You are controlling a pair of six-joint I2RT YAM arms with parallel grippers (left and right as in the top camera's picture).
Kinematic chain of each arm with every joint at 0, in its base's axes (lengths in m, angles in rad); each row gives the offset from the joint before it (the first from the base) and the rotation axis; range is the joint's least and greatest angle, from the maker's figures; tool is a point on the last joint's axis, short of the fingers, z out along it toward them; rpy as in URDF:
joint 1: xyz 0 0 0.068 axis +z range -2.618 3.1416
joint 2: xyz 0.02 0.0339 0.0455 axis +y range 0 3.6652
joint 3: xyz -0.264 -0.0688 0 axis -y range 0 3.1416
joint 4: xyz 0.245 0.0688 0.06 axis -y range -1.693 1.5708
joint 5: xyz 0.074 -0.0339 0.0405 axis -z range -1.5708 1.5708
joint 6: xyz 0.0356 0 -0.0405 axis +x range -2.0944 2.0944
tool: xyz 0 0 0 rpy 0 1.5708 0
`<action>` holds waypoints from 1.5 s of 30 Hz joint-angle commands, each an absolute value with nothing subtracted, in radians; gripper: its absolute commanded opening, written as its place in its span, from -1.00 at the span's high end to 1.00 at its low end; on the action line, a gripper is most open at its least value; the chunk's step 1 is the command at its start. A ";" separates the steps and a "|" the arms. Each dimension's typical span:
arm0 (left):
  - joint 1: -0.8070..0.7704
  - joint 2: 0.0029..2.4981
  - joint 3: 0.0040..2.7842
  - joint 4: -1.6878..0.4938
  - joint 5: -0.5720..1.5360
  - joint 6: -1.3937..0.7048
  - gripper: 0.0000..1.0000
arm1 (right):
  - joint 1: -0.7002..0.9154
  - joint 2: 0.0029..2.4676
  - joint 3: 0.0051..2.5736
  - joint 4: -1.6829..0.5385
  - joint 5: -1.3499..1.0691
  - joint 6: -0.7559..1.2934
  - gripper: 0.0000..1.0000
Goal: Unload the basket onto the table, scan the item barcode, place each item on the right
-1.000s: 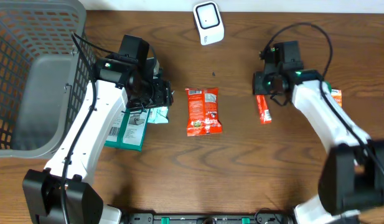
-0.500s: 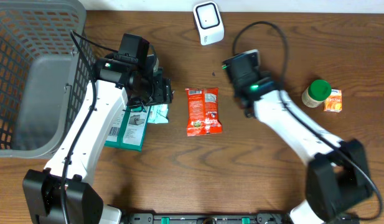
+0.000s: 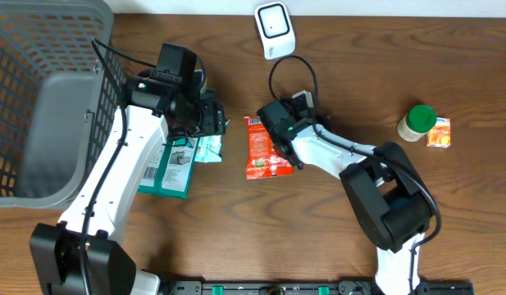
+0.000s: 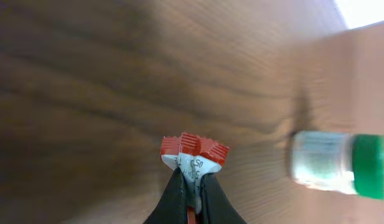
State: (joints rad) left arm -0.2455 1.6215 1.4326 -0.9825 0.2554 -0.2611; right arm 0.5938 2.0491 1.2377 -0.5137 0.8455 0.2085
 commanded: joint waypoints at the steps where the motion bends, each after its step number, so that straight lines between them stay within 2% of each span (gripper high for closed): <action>1: -0.247 1.633 1.429 -0.982 0.251 -0.255 -0.61 | 0.544 1.877 1.277 -0.543 0.624 0.253 0.98; 3: -0.247 1.633 1.429 -0.981 0.306 -0.216 -0.62 | 0.508 1.772 1.282 -0.556 0.498 0.228 0.98; 11: -0.247 1.633 1.429 -0.955 0.674 0.021 -0.69 | 0.253 1.401 1.282 -0.610 -0.296 0.225 0.98; 16: -0.264 1.633 1.429 -0.931 0.971 0.139 -0.70 | 0.120 1.349 1.282 -0.553 -0.602 0.338 0.98; 20: -0.310 1.633 1.429 -0.845 1.006 0.138 -0.70 | 0.099 1.366 1.281 -0.466 -0.770 0.443 0.98; 26: -0.406 1.633 1.429 -0.743 1.011 0.138 -0.69 | 0.114 1.377 1.281 -0.378 -0.802 0.509 0.98; 34: -0.492 1.633 1.429 -0.596 1.081 0.126 -0.67 | 0.125 1.379 1.281 -0.366 -0.794 0.565 0.98; 38: -0.508 1.633 1.429 -0.534 1.082 0.115 -0.40 | 0.130 1.379 1.281 -0.365 -0.794 0.599 0.98; 45: -0.517 1.633 1.429 -0.506 1.081 0.088 -0.20 | 0.146 1.379 1.281 -0.332 -0.794 0.651 0.98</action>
